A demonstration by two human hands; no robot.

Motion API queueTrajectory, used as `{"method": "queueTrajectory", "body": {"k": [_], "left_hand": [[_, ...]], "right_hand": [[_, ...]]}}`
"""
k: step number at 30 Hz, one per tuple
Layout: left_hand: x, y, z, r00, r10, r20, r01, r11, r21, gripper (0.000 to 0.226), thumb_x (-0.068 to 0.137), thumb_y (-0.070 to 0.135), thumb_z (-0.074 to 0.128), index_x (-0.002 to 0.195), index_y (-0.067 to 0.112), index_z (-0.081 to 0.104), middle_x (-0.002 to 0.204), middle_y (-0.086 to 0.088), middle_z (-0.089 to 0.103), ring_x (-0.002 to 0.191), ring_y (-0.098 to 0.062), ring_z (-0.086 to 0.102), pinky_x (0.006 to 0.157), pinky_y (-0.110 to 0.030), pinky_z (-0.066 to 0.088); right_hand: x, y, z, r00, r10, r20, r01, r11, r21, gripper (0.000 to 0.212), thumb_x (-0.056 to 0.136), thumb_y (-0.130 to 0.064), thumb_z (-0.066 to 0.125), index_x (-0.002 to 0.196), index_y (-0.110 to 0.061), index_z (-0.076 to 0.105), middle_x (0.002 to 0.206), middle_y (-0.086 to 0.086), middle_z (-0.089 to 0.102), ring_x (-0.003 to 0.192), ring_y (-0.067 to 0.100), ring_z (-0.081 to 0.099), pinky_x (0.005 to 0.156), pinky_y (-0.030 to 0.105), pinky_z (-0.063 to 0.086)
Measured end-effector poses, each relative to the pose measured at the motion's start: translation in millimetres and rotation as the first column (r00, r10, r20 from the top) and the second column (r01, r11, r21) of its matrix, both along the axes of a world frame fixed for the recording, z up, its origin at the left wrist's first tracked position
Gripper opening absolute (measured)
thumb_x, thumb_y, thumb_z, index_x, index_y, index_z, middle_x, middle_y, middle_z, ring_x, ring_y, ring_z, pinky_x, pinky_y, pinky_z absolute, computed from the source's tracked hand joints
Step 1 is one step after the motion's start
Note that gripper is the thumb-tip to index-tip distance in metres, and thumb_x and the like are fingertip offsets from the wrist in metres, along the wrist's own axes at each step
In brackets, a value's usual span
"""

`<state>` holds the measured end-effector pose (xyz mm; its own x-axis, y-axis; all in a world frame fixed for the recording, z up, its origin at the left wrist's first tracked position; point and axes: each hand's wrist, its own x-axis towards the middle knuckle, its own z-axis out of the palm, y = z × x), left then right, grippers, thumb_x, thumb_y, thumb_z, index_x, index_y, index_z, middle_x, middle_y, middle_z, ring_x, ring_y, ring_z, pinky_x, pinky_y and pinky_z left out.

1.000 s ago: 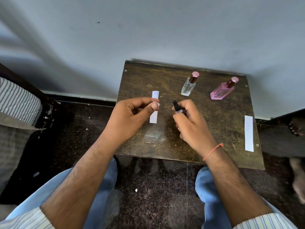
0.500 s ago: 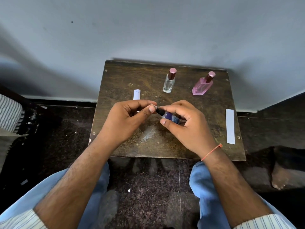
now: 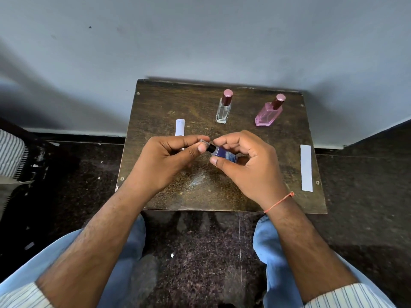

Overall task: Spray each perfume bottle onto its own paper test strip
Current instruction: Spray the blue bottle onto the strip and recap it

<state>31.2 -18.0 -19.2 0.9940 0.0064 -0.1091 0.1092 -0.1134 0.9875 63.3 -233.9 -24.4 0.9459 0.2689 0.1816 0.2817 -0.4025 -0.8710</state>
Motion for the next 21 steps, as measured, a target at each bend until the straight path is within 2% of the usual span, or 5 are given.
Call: {"method": "queueTrajectory", "body": {"k": [7, 11, 15, 18, 21], "left_hand": [[-1, 7, -1, 1.0, -0.013, 0.025, 0.011, 0.997, 0.075, 0.025, 0.095, 0.028, 0.074, 0.118, 0.021, 0.083, 0.082, 0.015, 0.08, 0.061, -0.004, 0.063, 0.053, -0.014, 0.048], [1, 13, -5, 0.995, -0.055, 0.083, 0.044, 0.991, 0.13, 0.026, 0.096, 0.032, 0.073, 0.119, 0.024, 0.082, 0.101, 0.001, 0.083, 0.071, -0.017, 0.071, 0.065, -0.029, 0.061], [0, 19, -3, 0.99, -0.082, 0.119, 0.062, 0.985, 0.162, 0.022, 0.097, 0.032, 0.072, 0.118, 0.032, 0.079, 0.104, 0.012, 0.082, 0.086, -0.002, 0.074, 0.074, -0.02, 0.058], [-1, 20, -1, 0.994, -0.067, 0.083, 0.055, 0.987, 0.15, 0.019, 0.101, 0.029, 0.071, 0.118, 0.03, 0.079, 0.093, 0.019, 0.079, 0.075, -0.002, 0.07, 0.069, -0.022, 0.057], [-3, 21, 0, 0.999, -0.021, 0.027, 0.02, 0.999, 0.04, 0.022, 0.103, 0.026, 0.072, 0.124, 0.027, 0.076, 0.087, 0.009, 0.08, 0.063, -0.037, 0.066, 0.059, -0.046, 0.056]], "right_hand": [[-3, 9, 0, 0.994, -0.008, -0.11, 0.018, 0.996, 0.092, 0.042, 0.078, -0.013, 0.097, 0.11, -0.031, 0.079, 0.1, -0.013, 0.078, 0.095, 0.01, 0.076, 0.084, 0.018, 0.057], [-6, 16, -3, 0.981, -0.003, -0.193, 0.031, 0.989, 0.146, 0.044, 0.078, -0.016, 0.097, 0.109, -0.04, 0.077, 0.096, 0.004, 0.078, 0.088, 0.019, 0.078, 0.077, 0.039, 0.064], [-8, 23, -4, 0.972, 0.024, -0.233, 0.024, 0.98, 0.199, 0.046, 0.08, -0.007, 0.096, 0.111, -0.034, 0.076, 0.095, 0.014, 0.077, 0.086, 0.026, 0.077, 0.079, 0.048, 0.065], [-7, 29, -3, 0.973, 0.022, -0.232, 0.027, 0.979, 0.204, 0.047, 0.08, -0.006, 0.096, 0.113, -0.033, 0.076, 0.094, 0.007, 0.077, 0.085, 0.021, 0.077, 0.075, 0.039, 0.065], [-4, 40, -2, 0.972, 0.008, -0.235, 0.059, 0.96, 0.275, 0.042, 0.08, -0.009, 0.096, 0.112, -0.028, 0.076, 0.096, -0.002, 0.081, 0.086, 0.008, 0.076, 0.078, 0.028, 0.062]]}}
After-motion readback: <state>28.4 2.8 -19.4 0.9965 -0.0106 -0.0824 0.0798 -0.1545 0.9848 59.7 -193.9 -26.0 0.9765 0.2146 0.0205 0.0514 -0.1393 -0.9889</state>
